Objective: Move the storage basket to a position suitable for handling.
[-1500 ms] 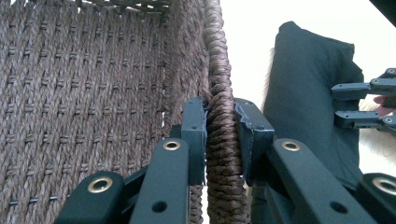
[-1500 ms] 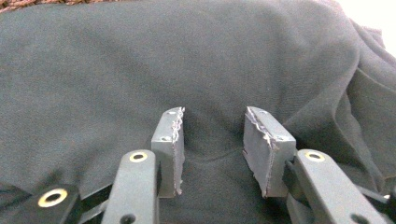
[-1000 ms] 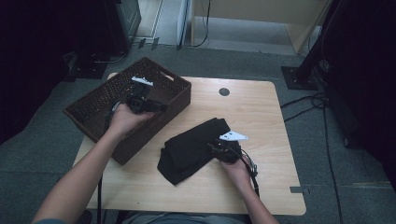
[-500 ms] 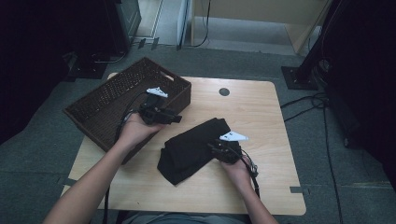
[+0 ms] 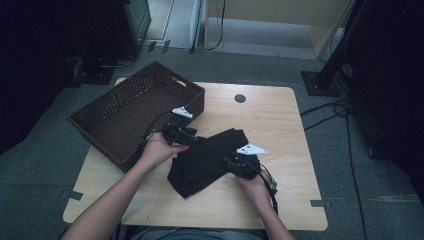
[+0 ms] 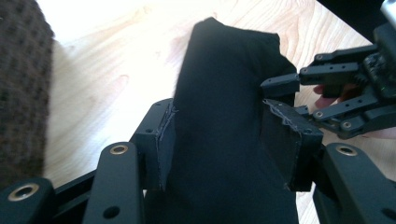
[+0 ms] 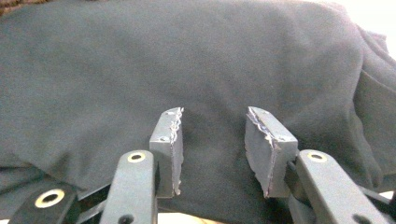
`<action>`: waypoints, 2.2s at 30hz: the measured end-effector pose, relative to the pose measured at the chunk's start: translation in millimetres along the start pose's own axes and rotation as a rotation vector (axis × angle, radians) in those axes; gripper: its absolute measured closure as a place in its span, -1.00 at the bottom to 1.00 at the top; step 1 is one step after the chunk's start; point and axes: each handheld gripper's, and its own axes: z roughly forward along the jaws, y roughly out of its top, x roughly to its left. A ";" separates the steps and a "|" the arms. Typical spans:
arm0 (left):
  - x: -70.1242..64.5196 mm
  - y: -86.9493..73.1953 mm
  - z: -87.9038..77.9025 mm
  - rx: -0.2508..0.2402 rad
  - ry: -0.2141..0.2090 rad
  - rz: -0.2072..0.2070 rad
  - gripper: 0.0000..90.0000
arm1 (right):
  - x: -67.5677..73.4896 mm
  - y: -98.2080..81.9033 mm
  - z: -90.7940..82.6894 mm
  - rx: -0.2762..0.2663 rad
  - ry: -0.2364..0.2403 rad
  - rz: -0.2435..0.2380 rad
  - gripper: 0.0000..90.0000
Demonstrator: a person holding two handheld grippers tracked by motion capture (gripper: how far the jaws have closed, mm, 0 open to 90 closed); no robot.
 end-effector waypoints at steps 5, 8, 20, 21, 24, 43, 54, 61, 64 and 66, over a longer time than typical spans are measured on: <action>-1.9 -6.6 13.8 0.023 0.009 0.020 -0.03 | -0.3 -0.1 0.2 0.004 0.002 -0.002 0.26; -1.5 -9.4 21.0 0.036 0.003 0.020 -0.04 | 1.6 0.0 -2.4 0.009 0.010 0.011 0.25; 7.3 -12.9 45.2 0.078 0.015 0.040 -0.11 | 8.3 -6.7 -2.2 0.034 0.000 0.006 0.30; 8.4 -13.2 46.1 0.078 0.013 0.035 -0.12 | 7.7 -6.8 -1.3 0.032 0.001 0.002 0.31; 10.3 -13.6 47.6 0.079 0.008 0.027 -0.15 | 6.3 -6.6 0.7 0.029 -0.001 -0.017 0.34; 17.8 -19.6 72.2 0.170 0.028 -0.008 -0.65 | -4.8 12.4 28.6 -0.003 0.030 -0.028 0.27; 18.7 -22.5 76.4 0.159 0.029 0.010 -0.50 | -1.8 10.7 33.1 -0.039 0.030 -0.044 0.16; 16.2 -24.6 75.5 0.147 0.048 0.020 -0.34 | 1.4 9.9 32.5 -0.042 0.026 -0.055 0.06; 15.0 -25.6 74.7 0.142 0.055 0.011 -0.27 | -0.4 10.3 30.5 -0.057 0.034 -0.027 0.06; 15.1 -26.1 73.6 0.139 0.052 -0.003 -0.22 | -2.0 12.1 27.5 -0.062 0.032 -0.014 0.06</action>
